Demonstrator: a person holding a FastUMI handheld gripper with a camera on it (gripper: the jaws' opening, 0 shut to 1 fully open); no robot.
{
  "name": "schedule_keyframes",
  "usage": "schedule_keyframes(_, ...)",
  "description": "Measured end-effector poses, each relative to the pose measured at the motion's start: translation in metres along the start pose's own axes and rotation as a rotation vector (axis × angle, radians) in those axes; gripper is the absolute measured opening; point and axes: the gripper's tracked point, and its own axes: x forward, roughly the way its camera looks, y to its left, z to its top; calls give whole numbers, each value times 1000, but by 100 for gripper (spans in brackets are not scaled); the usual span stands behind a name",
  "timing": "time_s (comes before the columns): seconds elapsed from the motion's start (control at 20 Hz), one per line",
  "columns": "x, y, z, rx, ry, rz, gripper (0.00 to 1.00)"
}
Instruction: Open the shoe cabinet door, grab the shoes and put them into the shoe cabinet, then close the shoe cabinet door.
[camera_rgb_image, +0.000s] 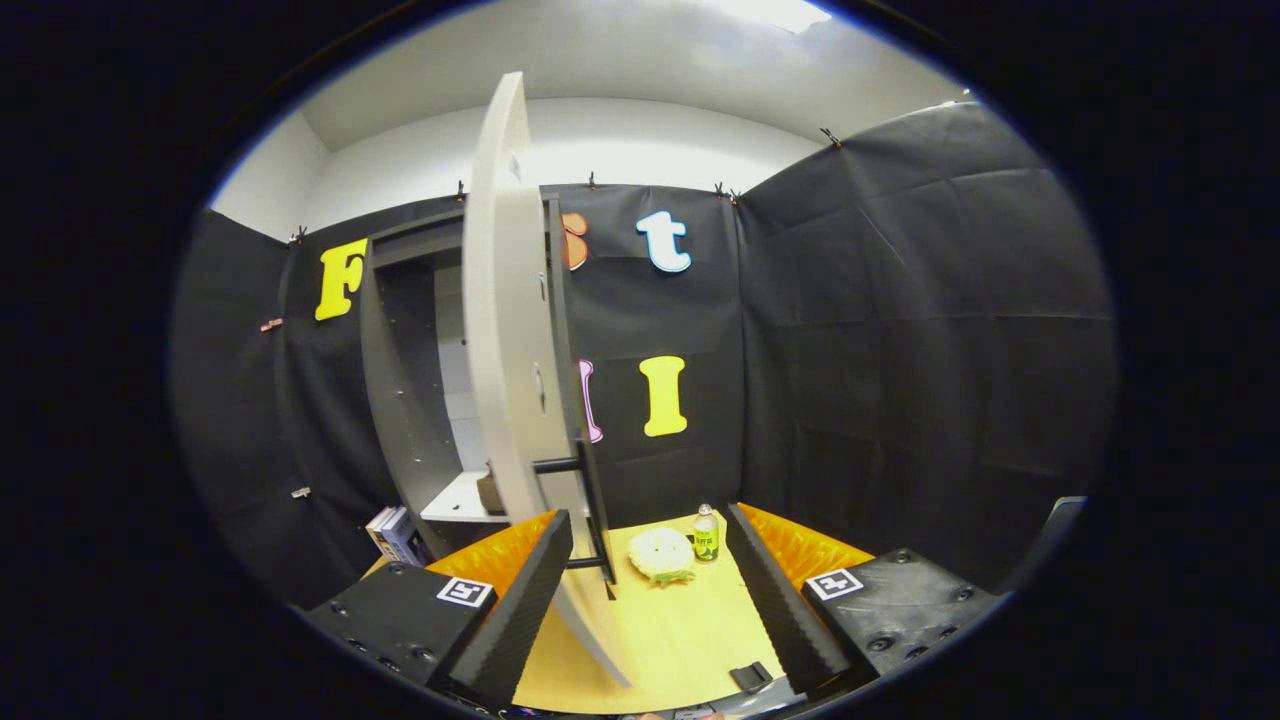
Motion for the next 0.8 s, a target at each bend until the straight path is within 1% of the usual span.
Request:
schedule_keyframes(0.15, 26, -14, -8, 23, 34, -3, 98)
schedule_keyframes(0.25, 29, -4, -9, 49, 36, 33, 98)
schedule_keyframes(0.45, 25, 10, -16, 50, 46, 56, 98)
schedule_keyframes(0.6, 14, 37, -19, 40, 46, 84, 97)
schedule_keyframes(0.8, 8, 87, -27, 17, 53, 129, 96)
